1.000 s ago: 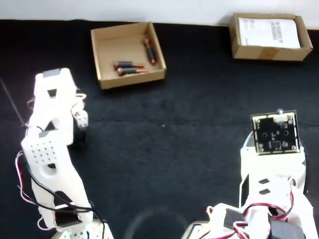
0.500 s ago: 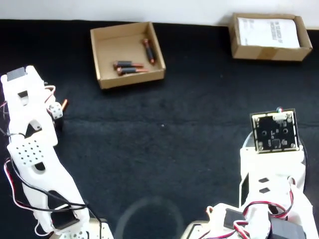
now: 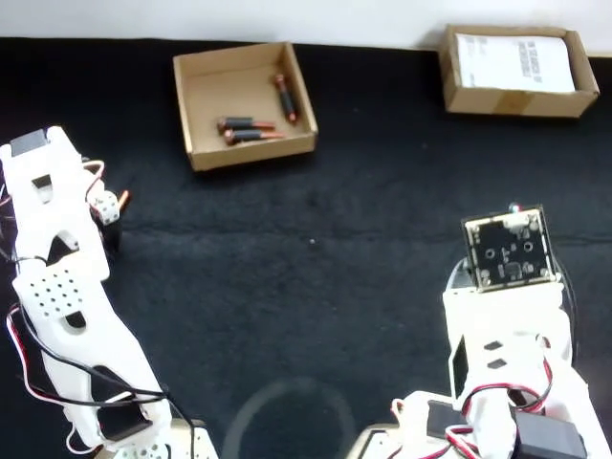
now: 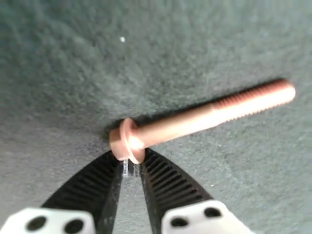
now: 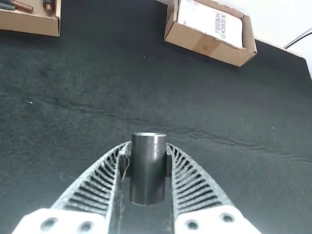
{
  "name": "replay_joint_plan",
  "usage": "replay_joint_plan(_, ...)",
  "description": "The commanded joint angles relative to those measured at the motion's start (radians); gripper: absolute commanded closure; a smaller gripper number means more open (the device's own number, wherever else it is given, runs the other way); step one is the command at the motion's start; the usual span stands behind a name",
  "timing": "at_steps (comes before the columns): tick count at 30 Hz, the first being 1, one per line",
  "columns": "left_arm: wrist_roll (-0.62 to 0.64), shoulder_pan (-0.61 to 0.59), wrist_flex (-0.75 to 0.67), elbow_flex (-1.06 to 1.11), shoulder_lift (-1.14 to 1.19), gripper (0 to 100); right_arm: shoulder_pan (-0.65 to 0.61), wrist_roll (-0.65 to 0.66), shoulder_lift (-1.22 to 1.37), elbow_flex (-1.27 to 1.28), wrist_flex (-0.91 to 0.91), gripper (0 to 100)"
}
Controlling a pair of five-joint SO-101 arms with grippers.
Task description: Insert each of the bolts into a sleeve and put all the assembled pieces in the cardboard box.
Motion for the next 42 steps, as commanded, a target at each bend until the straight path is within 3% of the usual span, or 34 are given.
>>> replay_joint_plan(1,0.051,-0.07,-0.074,-0.102,-0.002,99,-0.005,-0.012,0.024,0.005,-0.004,99.1)
replay_joint_plan(16,0.06,-0.062,-0.012,-0.265,0.002,99,-0.028,-0.014,0.024,0.087,-0.027,99.1)
replay_joint_plan(26,0.061,-0.002,0.104,-0.387,-0.09,99,-0.081,-0.043,0.091,0.087,-0.027,99.1)
replay_joint_plan(32,0.189,-0.025,0.106,-0.387,-0.219,99,-0.082,-0.043,0.143,0.077,-0.054,99.1)
replay_joint_plan(37,0.213,0.015,0.106,-0.282,-0.231,99,-0.125,-0.052,0.177,0.077,-0.054,99.1)
replay_joint_plan(42,0.41,0.03,0.104,-0.173,-0.197,99,-0.193,-0.107,0.219,0.077,-0.068,99.1)
